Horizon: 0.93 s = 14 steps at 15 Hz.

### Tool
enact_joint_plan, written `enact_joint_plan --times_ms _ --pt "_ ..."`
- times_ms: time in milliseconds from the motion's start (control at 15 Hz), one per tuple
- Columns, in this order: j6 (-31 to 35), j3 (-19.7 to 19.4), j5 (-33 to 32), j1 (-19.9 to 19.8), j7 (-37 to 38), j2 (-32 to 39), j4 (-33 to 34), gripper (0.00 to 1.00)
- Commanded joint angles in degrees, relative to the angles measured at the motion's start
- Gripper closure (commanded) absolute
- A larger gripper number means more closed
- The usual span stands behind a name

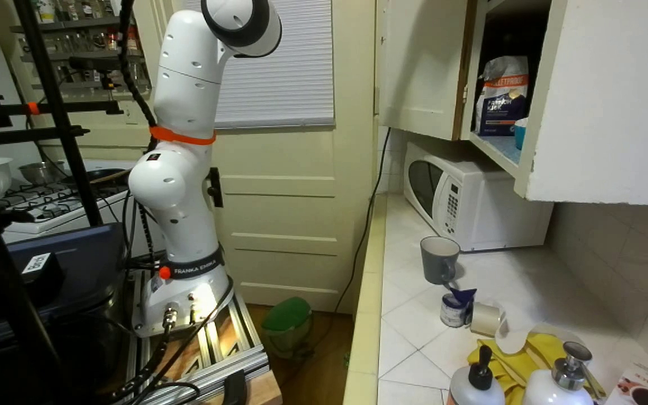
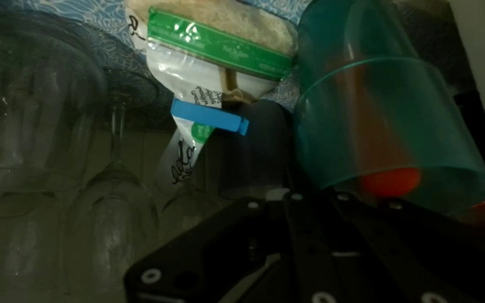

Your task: Put the blue cup on the bottom shelf onto the second shelf

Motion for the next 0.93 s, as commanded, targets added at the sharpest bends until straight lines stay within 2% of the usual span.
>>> enact_joint_plan --times_ms 0,133,267,867 --pt "-0.1 -0.8 -2.0 1.0 4.8 2.5 3.3 0.98" --pt "0.0 -0.9 -2.7 1.3 6.4 3.1 4.0 0.97" --pt "0.2 -0.9 -3.4 1.6 7.6 3.5 4.5 0.69" --pt "1.7 -0.9 -4.6 2.4 12.6 6.1 6.5 0.01"
